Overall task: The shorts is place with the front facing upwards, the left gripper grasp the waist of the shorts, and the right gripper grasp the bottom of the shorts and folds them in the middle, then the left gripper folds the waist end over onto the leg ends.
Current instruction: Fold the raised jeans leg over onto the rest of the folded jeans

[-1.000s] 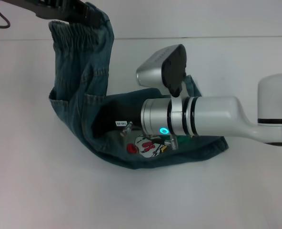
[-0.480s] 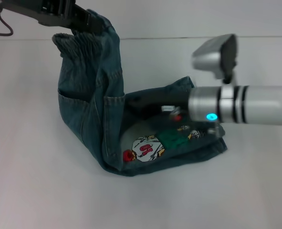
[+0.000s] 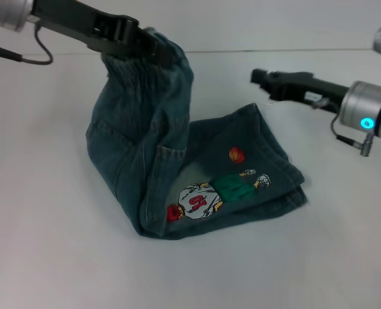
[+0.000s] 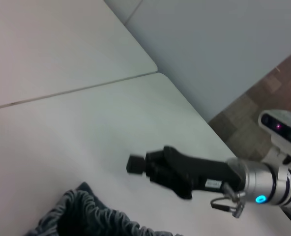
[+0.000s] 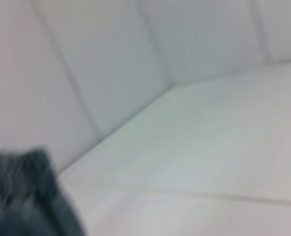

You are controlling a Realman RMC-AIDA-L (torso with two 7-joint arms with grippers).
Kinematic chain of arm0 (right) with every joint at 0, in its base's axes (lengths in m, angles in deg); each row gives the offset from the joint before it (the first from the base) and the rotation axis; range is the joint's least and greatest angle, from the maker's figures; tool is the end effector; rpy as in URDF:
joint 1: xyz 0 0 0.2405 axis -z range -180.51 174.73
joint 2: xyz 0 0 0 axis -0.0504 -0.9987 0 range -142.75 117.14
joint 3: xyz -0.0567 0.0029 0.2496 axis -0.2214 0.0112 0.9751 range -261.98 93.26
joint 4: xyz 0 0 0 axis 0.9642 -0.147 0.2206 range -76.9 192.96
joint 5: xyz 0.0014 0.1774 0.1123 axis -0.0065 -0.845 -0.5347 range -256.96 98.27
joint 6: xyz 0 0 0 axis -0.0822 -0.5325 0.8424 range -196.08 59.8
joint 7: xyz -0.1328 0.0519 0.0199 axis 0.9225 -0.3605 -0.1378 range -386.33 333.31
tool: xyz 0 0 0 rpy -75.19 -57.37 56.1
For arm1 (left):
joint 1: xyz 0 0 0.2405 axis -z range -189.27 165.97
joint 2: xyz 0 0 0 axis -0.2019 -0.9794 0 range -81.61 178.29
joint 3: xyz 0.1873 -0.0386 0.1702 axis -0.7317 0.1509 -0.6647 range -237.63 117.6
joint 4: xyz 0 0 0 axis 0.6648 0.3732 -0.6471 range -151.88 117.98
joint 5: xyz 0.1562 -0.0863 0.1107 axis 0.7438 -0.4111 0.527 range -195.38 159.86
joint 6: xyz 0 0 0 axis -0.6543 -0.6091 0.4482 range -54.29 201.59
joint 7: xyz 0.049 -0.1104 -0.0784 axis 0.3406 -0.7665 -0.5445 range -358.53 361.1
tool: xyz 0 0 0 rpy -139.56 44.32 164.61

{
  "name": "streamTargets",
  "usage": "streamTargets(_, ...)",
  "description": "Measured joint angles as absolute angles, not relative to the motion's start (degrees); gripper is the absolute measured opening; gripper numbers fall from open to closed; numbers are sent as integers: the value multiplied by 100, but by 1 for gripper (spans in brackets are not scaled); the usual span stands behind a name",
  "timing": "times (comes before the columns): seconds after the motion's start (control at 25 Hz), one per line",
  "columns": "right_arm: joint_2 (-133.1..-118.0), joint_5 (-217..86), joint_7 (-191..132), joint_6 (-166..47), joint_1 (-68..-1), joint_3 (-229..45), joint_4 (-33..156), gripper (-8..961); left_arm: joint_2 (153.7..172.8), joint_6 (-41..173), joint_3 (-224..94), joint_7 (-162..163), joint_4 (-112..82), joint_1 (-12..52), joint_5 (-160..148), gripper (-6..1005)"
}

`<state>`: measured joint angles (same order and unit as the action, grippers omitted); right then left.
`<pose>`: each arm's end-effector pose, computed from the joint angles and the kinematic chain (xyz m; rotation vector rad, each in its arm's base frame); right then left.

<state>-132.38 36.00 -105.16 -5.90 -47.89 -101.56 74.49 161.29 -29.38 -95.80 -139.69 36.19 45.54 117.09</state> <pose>0.2439 0.4105 -0.0323 -2.2578 0.9890 0.8180 -0.1138 0.4146 0.0764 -2.7653 -1.3109 -0.3209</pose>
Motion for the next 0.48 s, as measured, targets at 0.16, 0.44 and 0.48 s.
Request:
streamTargets(0.16, -13235, 2903, -10488, -571, -4537, -10141, 7609, 10, 16326, -2679, -9965, -13955, 3573, 4597, 11527, 115)
streamTargets(0.44, -13225, 2126, -10622, -521, -4227, -10147, 7712, 10, 16709, -2080, -10675, -13737, 3551, 4616, 11392, 121)
streamTargets(0.48, -13222, 2032, -10658, -500, -4175, -10147, 7734, 10, 16770, -1996, -10806, -13683, 3551, 4610, 11391, 122)
